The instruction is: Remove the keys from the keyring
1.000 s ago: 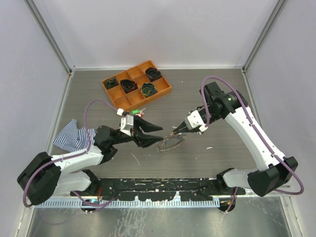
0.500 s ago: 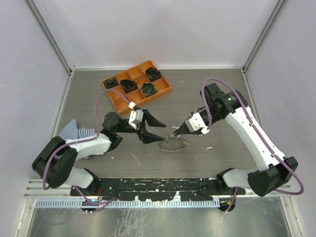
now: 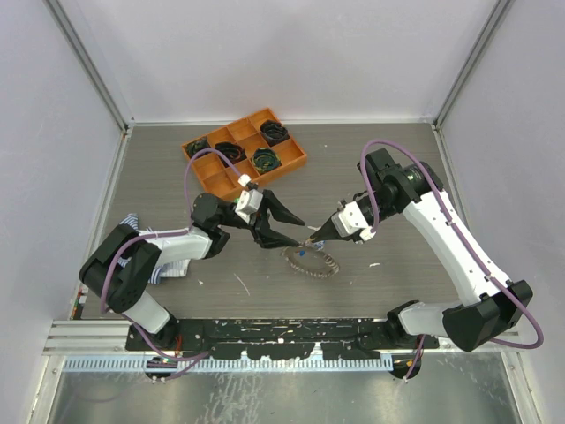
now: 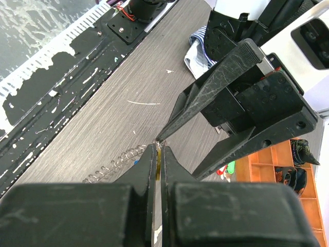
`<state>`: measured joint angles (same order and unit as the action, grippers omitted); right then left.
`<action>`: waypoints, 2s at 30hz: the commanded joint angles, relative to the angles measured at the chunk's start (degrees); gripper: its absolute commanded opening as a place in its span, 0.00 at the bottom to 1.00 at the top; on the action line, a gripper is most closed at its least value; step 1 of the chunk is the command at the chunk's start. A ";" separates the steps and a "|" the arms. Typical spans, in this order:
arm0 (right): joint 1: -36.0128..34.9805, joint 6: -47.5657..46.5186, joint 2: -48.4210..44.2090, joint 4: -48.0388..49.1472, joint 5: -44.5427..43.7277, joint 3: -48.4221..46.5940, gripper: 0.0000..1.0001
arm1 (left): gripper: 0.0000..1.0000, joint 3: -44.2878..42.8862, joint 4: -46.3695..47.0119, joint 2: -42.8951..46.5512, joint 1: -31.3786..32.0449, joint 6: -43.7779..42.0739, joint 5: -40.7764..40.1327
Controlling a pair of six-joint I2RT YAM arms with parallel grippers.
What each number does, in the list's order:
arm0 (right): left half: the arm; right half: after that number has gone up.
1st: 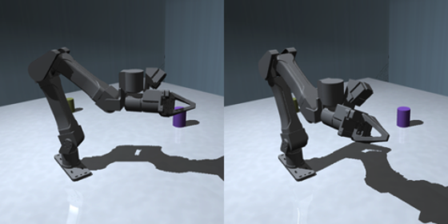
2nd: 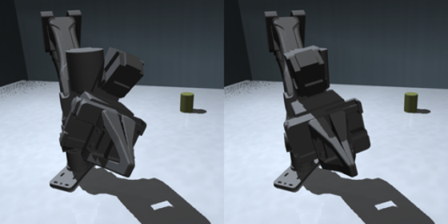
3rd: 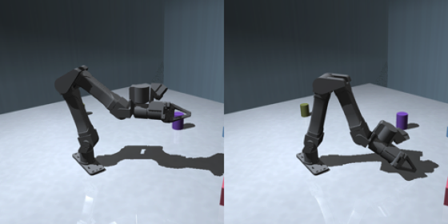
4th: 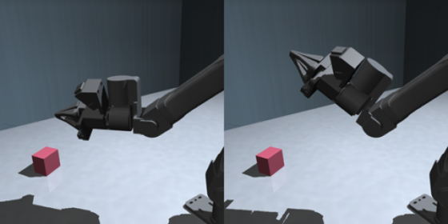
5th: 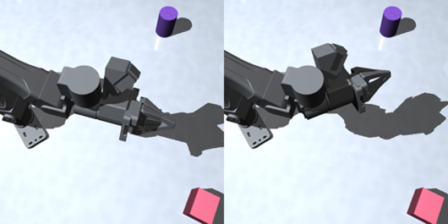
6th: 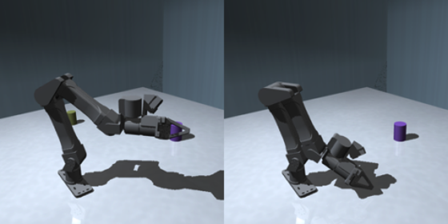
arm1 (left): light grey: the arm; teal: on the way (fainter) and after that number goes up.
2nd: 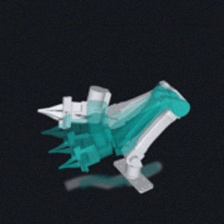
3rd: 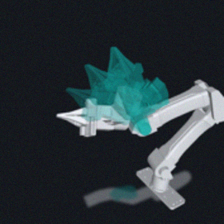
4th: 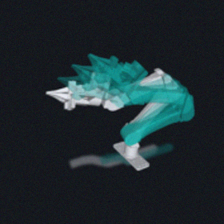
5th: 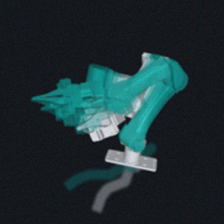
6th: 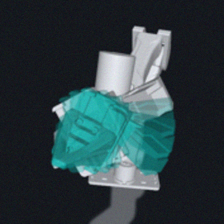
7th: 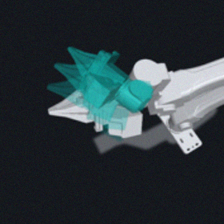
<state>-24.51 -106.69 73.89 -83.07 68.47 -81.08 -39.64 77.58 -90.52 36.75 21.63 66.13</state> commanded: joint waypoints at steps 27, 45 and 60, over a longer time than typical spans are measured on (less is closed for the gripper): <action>3.20 44.45 -8.49 27.74 -1.33 7.72 0.01 | 0.63 4.44 -53.55 41.30 18.87 -22.80 -43.92; 5.33 50.71 -11.32 26.27 -1.14 4.36 0.01 | 0.62 -2.19 -48.33 31.03 25.57 -26.41 -52.53; 5.35 52.29 -12.23 23.95 -2.55 1.71 0.01 | 0.62 -21.00 -75.09 28.27 27.41 -35.54 -54.71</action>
<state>-19.31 -55.33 63.24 -59.27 64.95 -76.25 -49.28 17.65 -63.33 63.90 -6.07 9.30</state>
